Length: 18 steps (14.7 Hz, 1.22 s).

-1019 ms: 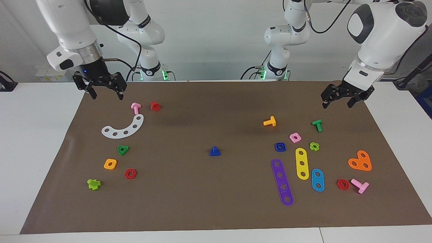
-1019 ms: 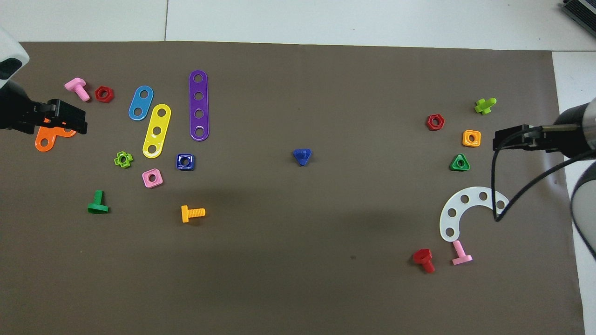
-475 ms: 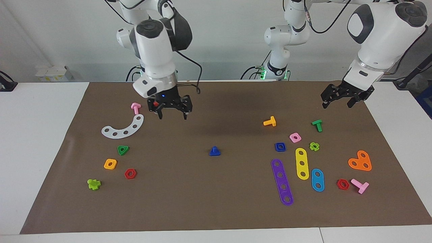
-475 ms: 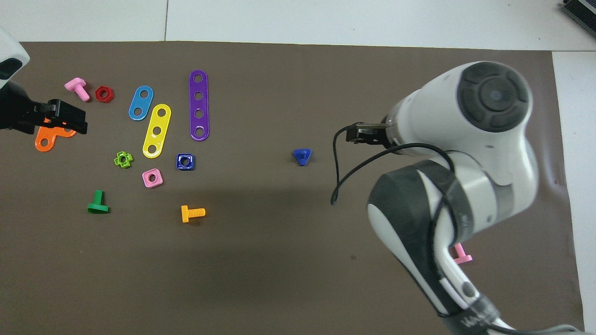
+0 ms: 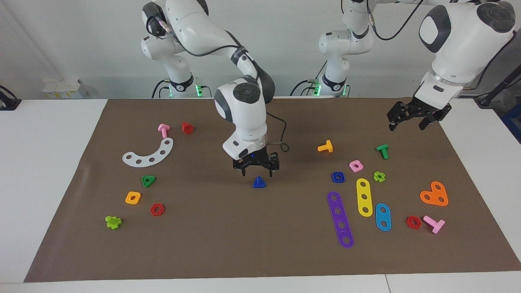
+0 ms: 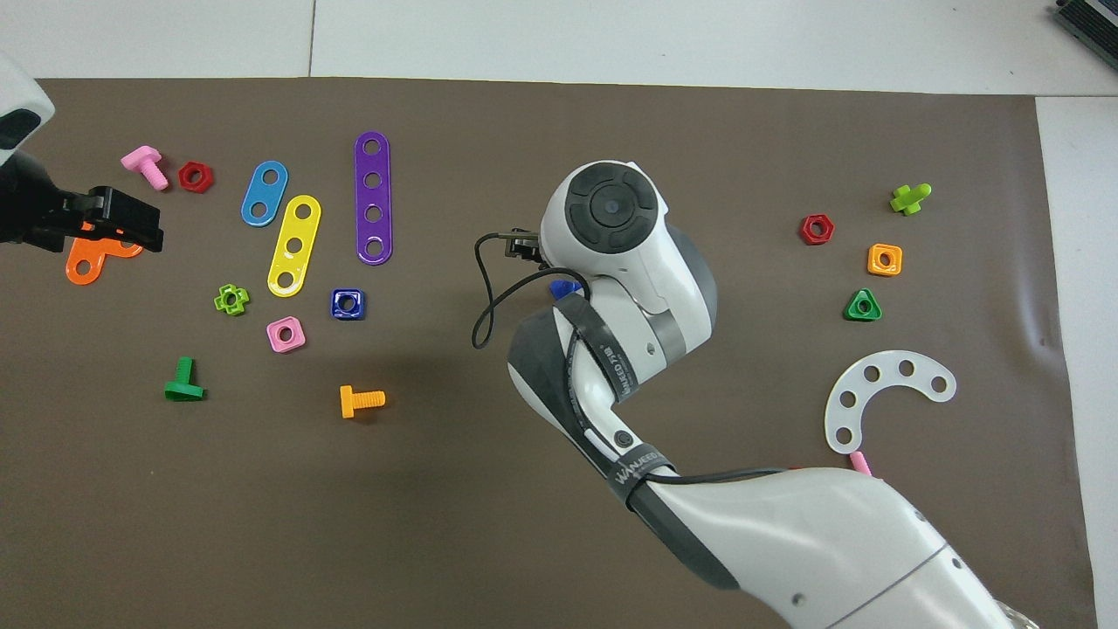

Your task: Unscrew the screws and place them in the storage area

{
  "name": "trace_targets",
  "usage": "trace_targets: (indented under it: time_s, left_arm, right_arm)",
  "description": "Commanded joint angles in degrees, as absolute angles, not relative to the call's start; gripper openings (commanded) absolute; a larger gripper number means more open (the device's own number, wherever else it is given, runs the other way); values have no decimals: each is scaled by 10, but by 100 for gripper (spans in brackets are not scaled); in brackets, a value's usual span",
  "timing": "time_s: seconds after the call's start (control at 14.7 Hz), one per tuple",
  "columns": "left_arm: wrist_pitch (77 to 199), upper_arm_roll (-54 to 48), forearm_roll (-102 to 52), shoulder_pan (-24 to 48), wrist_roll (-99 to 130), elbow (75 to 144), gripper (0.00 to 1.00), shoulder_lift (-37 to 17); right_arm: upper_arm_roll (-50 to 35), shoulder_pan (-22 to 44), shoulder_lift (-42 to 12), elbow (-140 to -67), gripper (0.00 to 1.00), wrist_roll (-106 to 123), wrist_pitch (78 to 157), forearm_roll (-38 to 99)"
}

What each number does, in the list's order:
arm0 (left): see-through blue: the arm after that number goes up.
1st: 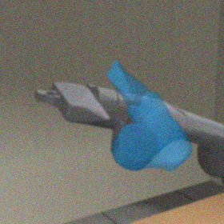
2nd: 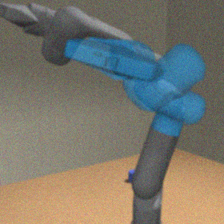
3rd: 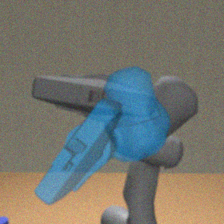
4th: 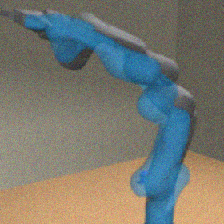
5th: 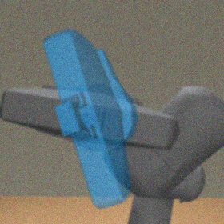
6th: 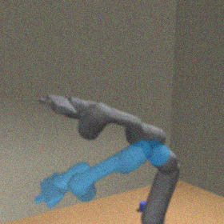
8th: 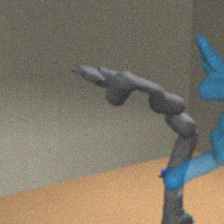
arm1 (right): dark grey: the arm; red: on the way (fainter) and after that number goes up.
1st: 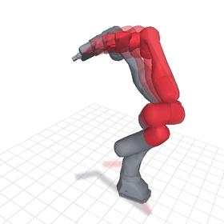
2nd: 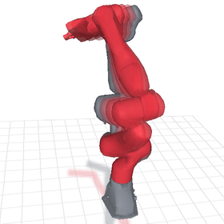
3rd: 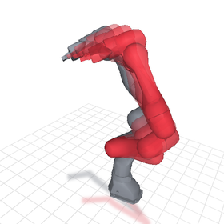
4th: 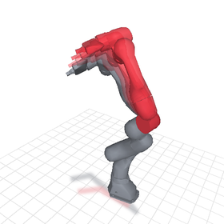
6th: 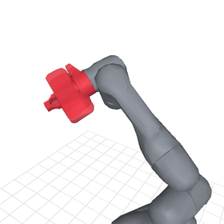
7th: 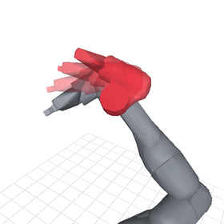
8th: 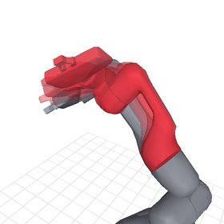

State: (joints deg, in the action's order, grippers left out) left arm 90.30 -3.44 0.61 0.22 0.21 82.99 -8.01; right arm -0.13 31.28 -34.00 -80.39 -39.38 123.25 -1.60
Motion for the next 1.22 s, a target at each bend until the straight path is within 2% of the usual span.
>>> trace_targets:
  time_s: [0.0, 0.2, 0.48, 0.54, 0.95, 1.09, 1.15]
  left_arm:
    - [916, -39, 5, -6, -1, 858, 100, -59]
    - [916, -38, 5, -6, -1, 858, 100, -58]
    - [916, -39, 5, -6, -1, 858, 100, -58]
    - [916, -38, 5, -6, -1, 858, 100, -58]
    - [916, -38, 5, -6, 0, 858, 100, -58]
    - [916, -39, 5, -6, 0, 858, 100, -58]
    - [916, -38, 5, -6, 0, 858, 100, -58]
  right_arm:
    - [0, 309, -369, -776, 100, -401, 1236, -41]
    - [1, 308, -370, -810, 91, -399, 1258, -41]
    - [0, 312, -359, -849, 61, -393, 1258, -40]
    - [0, 314, -358, -851, 56, -392, 1258, -40]
    - [-4, 314, -357, -853, 54, -388, 1257, -40]
    - [-4, 314, -356, -856, 48, -383, 1259, -40]
    - [-4, 314, -356, -857, 41, -383, 1260, -40]
